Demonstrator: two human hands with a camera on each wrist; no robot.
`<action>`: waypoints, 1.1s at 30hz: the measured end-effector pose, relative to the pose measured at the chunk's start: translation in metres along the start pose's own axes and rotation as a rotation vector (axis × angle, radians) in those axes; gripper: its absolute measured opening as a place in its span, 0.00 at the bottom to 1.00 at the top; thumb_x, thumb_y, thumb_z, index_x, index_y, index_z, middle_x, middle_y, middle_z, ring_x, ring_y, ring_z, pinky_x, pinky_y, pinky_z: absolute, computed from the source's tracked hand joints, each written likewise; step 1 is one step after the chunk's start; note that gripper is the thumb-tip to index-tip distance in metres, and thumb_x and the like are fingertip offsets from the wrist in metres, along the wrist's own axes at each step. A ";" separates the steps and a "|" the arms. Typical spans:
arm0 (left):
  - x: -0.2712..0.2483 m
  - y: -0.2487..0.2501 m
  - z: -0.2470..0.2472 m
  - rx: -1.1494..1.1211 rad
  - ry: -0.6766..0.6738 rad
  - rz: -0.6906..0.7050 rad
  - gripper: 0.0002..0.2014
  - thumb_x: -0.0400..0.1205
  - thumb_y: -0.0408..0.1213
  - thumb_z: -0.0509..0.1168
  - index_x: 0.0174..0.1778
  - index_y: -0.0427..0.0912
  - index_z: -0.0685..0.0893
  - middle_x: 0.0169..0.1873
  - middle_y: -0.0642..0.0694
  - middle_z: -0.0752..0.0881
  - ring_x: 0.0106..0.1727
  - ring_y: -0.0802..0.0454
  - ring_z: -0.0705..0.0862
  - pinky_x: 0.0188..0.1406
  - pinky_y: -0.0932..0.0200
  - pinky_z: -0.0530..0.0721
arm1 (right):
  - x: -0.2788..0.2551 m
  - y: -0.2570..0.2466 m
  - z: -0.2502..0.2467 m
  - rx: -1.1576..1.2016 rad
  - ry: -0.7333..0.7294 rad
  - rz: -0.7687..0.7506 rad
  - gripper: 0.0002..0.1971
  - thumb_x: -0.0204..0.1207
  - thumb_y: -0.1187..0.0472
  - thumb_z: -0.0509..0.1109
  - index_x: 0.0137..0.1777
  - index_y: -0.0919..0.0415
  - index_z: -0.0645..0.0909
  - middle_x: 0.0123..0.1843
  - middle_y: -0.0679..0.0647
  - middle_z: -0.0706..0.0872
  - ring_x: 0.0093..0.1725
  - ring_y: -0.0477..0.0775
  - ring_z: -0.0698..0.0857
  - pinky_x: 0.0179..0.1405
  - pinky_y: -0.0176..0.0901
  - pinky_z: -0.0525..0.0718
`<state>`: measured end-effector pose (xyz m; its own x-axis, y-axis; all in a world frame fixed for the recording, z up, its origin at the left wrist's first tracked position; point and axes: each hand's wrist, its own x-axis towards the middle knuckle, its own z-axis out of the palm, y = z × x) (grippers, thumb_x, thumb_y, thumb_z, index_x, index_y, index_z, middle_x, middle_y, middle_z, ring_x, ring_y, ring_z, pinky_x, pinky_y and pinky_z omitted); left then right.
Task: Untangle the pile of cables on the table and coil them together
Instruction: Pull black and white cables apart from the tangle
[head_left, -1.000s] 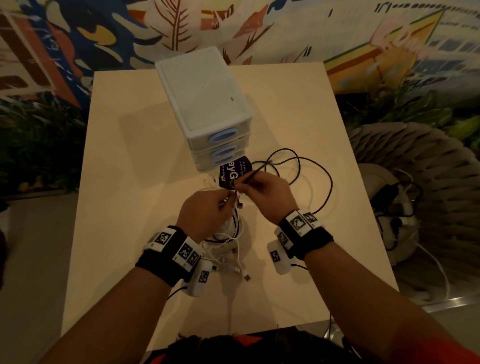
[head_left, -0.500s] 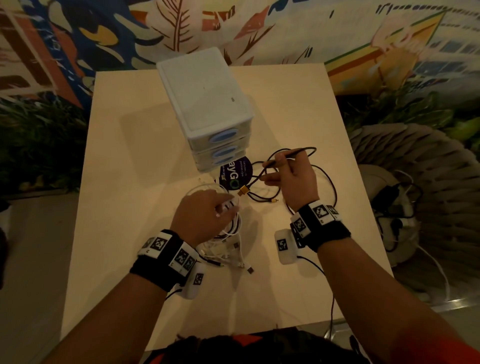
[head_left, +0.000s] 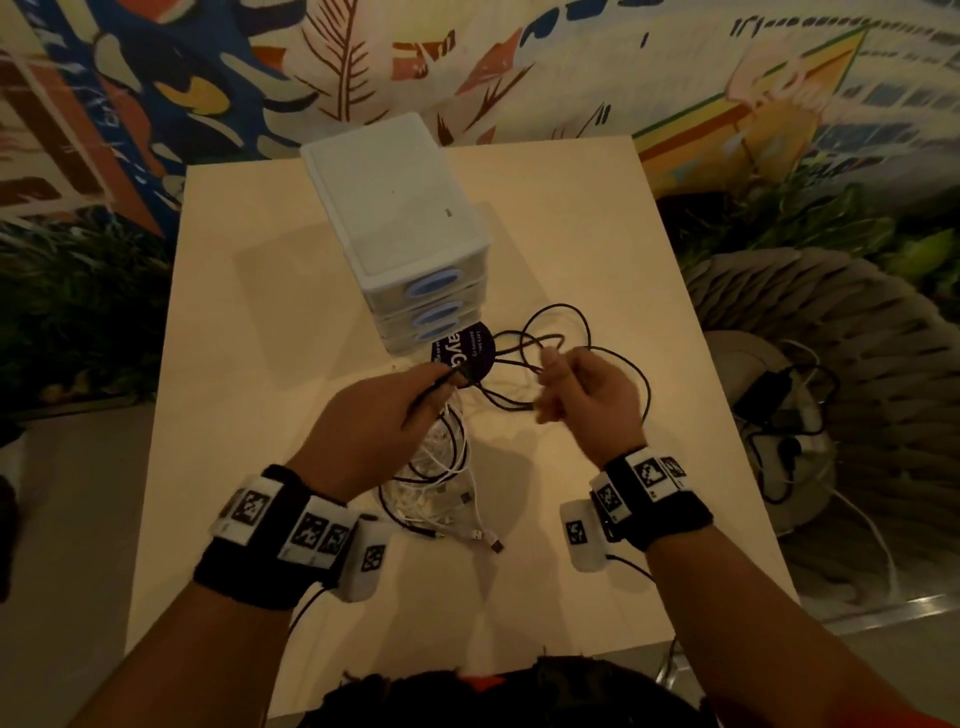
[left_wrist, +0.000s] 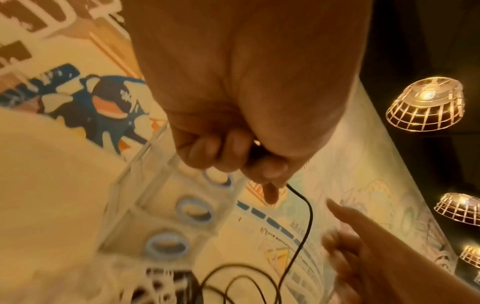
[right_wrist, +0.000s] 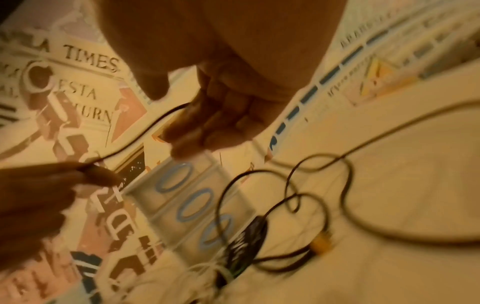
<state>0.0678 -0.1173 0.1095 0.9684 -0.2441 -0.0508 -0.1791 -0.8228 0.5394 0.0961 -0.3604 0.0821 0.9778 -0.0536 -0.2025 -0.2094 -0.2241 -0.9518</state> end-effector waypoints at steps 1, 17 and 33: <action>-0.003 0.002 -0.009 0.024 0.020 -0.004 0.16 0.90 0.54 0.56 0.71 0.59 0.81 0.39 0.55 0.89 0.39 0.51 0.86 0.31 0.55 0.75 | 0.000 0.001 -0.013 -0.110 0.066 -0.115 0.16 0.79 0.44 0.75 0.45 0.56 0.82 0.35 0.53 0.89 0.34 0.55 0.89 0.40 0.60 0.89; -0.039 0.035 -0.112 -0.424 0.668 0.002 0.11 0.92 0.47 0.59 0.57 0.52 0.87 0.27 0.58 0.80 0.28 0.60 0.75 0.32 0.71 0.73 | 0.051 0.065 -0.056 -0.858 -0.187 -0.058 0.16 0.84 0.45 0.67 0.62 0.54 0.87 0.58 0.57 0.87 0.61 0.61 0.84 0.61 0.48 0.79; -0.053 0.039 -0.090 -0.406 0.602 -0.101 0.10 0.91 0.50 0.60 0.53 0.58 0.86 0.25 0.49 0.76 0.24 0.51 0.71 0.25 0.51 0.71 | 0.069 0.025 -0.014 -1.028 -0.387 0.004 0.22 0.88 0.39 0.55 0.52 0.54 0.83 0.48 0.57 0.87 0.51 0.62 0.85 0.50 0.51 0.82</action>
<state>0.0255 -0.0901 0.2092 0.9251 0.2437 0.2911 -0.1185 -0.5429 0.8314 0.1580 -0.3837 0.0475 0.8750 0.2124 -0.4350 0.0581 -0.9382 -0.3411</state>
